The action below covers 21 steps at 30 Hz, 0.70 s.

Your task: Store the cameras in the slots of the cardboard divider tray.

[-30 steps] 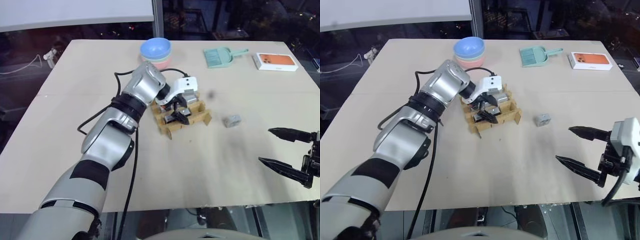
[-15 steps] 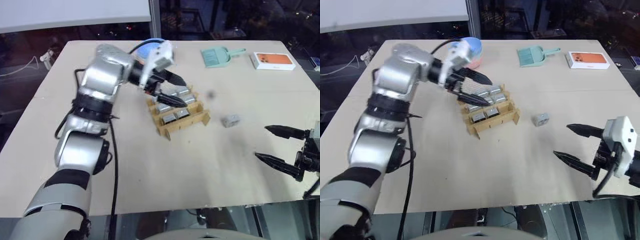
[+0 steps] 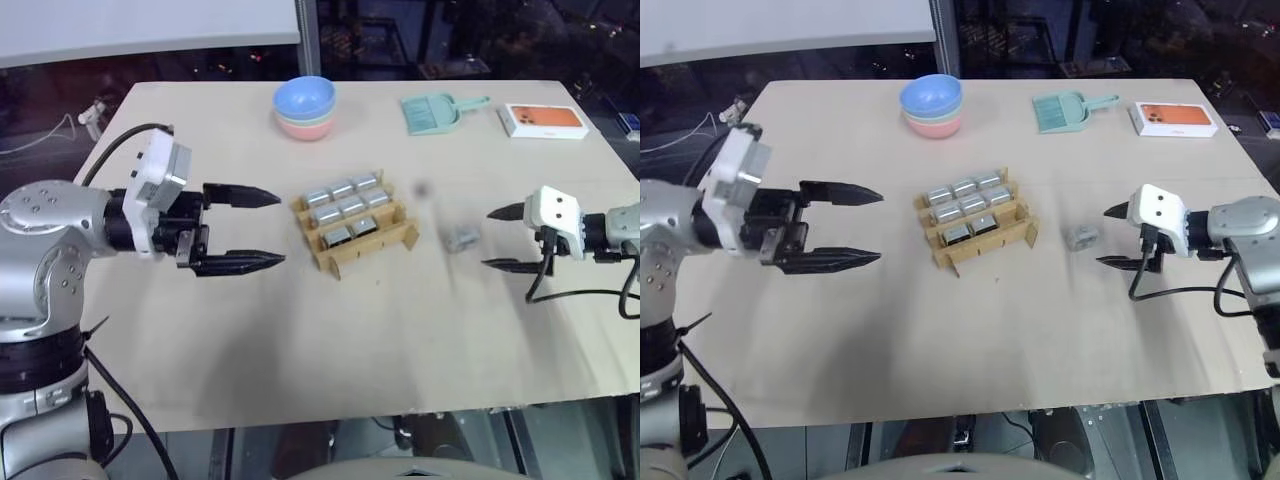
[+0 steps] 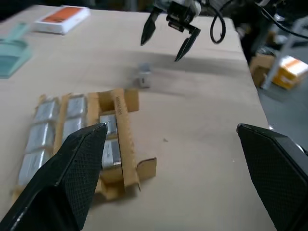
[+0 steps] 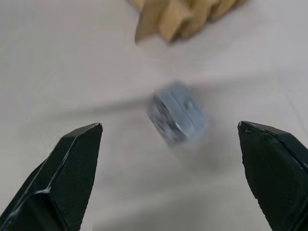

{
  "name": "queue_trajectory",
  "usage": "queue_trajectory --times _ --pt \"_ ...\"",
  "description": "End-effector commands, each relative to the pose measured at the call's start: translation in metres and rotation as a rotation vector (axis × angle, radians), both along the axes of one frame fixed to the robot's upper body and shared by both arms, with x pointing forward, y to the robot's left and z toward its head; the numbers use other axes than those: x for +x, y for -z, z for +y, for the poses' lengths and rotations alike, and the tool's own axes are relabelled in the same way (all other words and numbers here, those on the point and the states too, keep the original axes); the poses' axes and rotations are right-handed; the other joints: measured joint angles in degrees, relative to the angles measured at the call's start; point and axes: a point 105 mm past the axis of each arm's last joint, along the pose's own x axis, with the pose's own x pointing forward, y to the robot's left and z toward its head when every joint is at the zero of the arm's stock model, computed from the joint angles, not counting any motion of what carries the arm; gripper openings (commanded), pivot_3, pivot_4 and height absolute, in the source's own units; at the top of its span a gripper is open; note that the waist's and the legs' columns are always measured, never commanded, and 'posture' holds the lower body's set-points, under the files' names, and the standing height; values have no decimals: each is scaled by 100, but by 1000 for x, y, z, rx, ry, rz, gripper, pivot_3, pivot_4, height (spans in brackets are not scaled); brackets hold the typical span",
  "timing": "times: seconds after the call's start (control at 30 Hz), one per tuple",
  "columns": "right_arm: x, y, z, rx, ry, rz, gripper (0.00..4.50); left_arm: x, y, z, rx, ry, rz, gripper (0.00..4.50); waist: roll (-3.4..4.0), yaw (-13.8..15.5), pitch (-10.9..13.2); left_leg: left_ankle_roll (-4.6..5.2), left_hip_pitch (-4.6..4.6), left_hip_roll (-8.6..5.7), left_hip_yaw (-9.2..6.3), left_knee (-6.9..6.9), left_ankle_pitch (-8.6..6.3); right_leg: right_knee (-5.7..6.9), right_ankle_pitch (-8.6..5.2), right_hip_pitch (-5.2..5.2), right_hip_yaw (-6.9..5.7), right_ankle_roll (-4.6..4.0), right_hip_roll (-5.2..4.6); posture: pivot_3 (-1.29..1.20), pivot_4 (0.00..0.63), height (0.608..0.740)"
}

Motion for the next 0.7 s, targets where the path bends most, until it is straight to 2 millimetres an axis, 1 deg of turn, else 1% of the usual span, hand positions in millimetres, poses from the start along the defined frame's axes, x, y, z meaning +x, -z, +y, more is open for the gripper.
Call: queue_trajectory --times 0.03,0.17,0.3,0.47,0.6,0.67,0.7 --pt "10 -7 3 -61 -82 -1 4500 -18 1 1 -50 -7 -41 4473 3 -14 1 -1 2 0 2 -1 1 1 1 -1 2 1 -1 0 150 740" --pt "18 -10 6 -82 -122 45 4500 -23 8 4 -76 -56 -23 4473 4 17 2 -20 0 7 -2 -4 11 0 1 -1 -3 -3 0 0 150 740" --pt "24 -5 11 -154 -159 71 4500 -29 18 6 -63 -84 -7 4473 5 -2 2 -20 2 5 2 -4 11 -1 -5 1 0 -14 -3 0 150 740" --pt "29 9 18 -248 -197 99 4500 -29 21 4 -64 -105 4 4473 7 -15 3 -23 4 5 2 -5 12 2 -5 0 0 -16 -1 0 150 740" --pt "34 8 28 -227 -211 97 4500 -31 21 1 -78 -103 8 4473 8 -16 4 -26 3 4 3 -5 13 1 -4 0 1 -16 -2 0 150 740" --pt "35 6 31 -221 -220 85 3914 -31 21 0 -78 -104 10 4500 9 -19 4 -27 4 5 4 -5 14 1 -3 -1 2 -13 -2 0 150 740" --pt "35 5 30 -222 -223 86 3712 -32 21 0 -78 -104 12 4500 9 -19 5 -27 4 5 3 -5 13 1 -3 -1 2 -13 -2 0 150 740"
